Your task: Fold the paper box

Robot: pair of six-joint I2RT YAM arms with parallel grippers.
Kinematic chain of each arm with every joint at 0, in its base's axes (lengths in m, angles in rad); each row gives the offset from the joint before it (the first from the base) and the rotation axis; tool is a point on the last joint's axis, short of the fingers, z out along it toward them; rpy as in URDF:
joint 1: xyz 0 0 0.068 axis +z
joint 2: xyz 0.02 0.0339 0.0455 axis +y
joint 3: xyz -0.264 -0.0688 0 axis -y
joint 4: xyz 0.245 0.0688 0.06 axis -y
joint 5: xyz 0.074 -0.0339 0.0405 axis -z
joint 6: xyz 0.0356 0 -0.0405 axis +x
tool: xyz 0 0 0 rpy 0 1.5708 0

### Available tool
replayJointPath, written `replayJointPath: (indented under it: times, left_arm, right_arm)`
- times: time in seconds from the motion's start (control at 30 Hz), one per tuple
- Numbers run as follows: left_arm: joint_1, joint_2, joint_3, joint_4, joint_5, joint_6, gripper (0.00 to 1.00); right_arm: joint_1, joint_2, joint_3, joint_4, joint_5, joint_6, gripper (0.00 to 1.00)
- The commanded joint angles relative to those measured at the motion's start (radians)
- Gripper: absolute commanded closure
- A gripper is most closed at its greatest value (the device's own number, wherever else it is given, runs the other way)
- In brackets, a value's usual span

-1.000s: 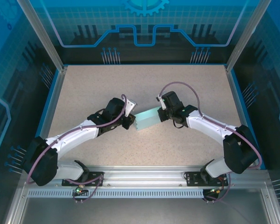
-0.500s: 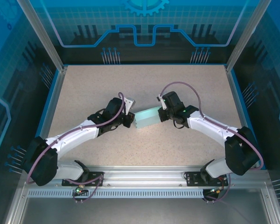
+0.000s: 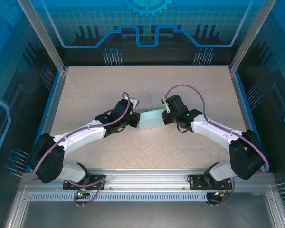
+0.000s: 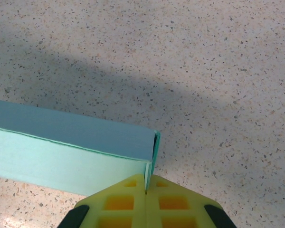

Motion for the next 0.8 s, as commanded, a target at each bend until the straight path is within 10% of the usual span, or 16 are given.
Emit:
replayJointPath:
  times: [0.0, 0.77]
  left_arm:
    - [-0.018, 0.02, 0.027, -0.016, 0.006, -0.022, 0.87]
    - [-0.018, 0.008, 0.047, 0.03, 0.055, -0.267, 0.94]
  right_arm:
    - [0.033, -0.004, -0.014, 0.017, -0.055, 0.0, 0.97]
    - [0.041, 0.008, -0.028, 0.041, -0.072, 0.014, 0.97]
